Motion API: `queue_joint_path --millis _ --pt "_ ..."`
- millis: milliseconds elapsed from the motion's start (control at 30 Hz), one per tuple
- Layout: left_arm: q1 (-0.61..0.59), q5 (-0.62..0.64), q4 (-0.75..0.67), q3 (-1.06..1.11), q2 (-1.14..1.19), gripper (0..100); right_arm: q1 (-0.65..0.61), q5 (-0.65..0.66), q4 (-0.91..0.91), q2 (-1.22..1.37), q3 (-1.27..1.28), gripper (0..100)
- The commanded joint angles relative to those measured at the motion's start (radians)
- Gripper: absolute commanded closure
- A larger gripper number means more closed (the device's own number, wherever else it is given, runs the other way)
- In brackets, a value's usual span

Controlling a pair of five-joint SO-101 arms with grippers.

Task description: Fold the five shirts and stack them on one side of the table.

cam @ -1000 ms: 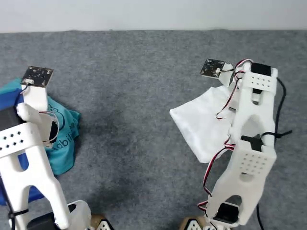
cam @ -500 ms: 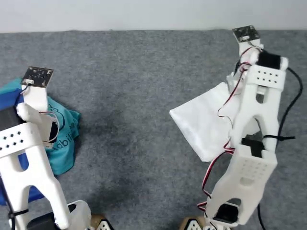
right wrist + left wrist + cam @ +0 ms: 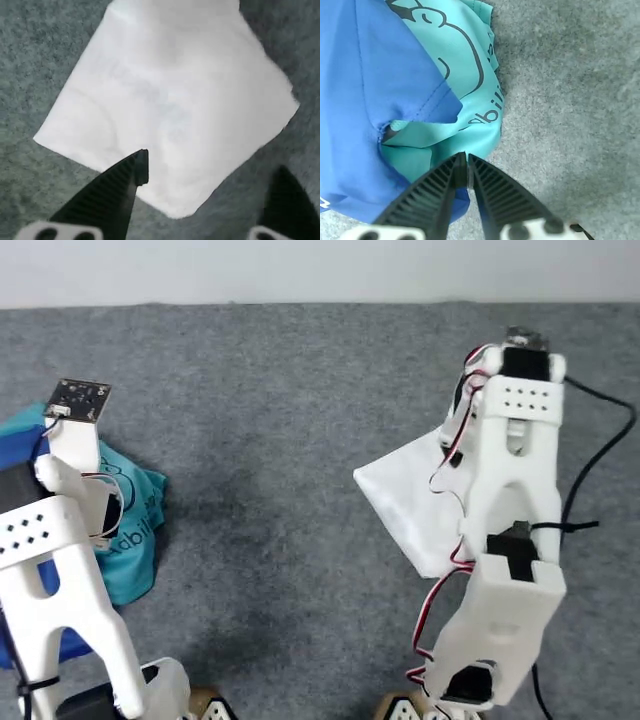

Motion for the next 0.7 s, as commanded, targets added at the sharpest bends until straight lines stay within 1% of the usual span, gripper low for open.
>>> queue_joint_path --millis 0,133,333,533,667 --pt "-0.008 -0.008 0.006 -0.005 -0.035 99 -0.036 -0.138 0.038 -0.087 0.080 45.9" --pt "-0.008 -0.008 0.006 -0.005 -0.035 99 -0.051 -0.235 -0.059 -0.090 0.141 45.8" --pt "-0.009 -0.008 0.008 -0.005 -0.035 99 -0.047 -0.299 -0.274 -0.088 0.272 47.0" --pt "-0.009 -0.008 0.008 -0.005 -0.035 99 -0.047 -0.301 -0.503 -0.087 0.482 57.4" --pt "-0.009 -0.008 0.008 -0.004 -0.035 99 -0.016 -0.301 -0.668 -0.058 0.615 57.9"
